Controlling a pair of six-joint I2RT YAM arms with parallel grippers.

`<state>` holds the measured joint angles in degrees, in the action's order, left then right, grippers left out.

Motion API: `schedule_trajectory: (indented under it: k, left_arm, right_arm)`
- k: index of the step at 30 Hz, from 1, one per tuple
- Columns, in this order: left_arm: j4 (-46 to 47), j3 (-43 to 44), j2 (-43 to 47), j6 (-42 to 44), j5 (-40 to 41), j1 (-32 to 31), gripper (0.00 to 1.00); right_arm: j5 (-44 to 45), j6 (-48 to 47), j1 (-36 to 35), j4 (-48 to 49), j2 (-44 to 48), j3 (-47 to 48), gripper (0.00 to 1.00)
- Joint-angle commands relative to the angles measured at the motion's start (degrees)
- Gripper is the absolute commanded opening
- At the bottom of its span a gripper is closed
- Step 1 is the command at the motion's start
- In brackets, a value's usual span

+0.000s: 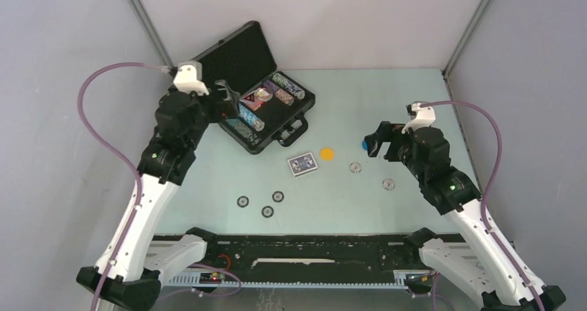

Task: Pack up texas hold em set

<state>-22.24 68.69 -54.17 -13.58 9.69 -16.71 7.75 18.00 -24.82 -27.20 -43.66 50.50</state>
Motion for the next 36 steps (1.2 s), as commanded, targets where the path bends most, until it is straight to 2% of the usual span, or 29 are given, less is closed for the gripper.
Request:
schedule_trajectory:
  k: [1, 8, 15, 21, 24, 30, 32, 36]
  left_arm:
    - [-2.39, 2.97, -3.64, -0.49, -3.23, -3.63, 1.00]
    - [-9.31, 7.56, -12.22, -0.85, -5.06, -9.83, 1.00]
    - [-15.35, 12.94, -19.84, -1.89, -11.06, -12.39, 1.00]
    - [-15.47, 12.68, -21.78, -1.44, -12.80, -17.10, 1.00]
    - [-15.91, 12.71, -26.09, -1.40, -12.39, -19.44, 1.00]
    - [-16.96, 14.03, -37.53, -1.31, -13.92, -21.24, 1.00]
    - [-15.72, 13.42, -39.14, -0.41, -13.28, -21.46, 1.00]
    - [-13.10, 12.26, -41.64, 4.04, -11.13, -23.10, 1.00]
  right_arm:
    - [3.34, -1.46, -2.02, 3.81, 0.17, 0.09, 0.99]
    - [1.96, -0.12, -3.20, 4.22, -0.04, 0.11, 1.00]
    - [1.75, 4.42, -3.34, 5.37, -0.98, 0.12, 1.00]
    - [6.09, 4.44, -3.12, 15.83, -2.69, 0.09, 1.00]
    - [8.21, 4.37, -1.02, 23.10, -3.71, 0.31, 1.00]
    - [-3.97, 10.42, 12.36, 39.75, -8.60, -0.31, 1.00]
    - [-8.43, 8.28, 14.62, 44.52, -10.65, -1.17, 1.00]
    - [-12.25, 2.04, 15.62, 45.82, -13.11, -3.16, 1.00]
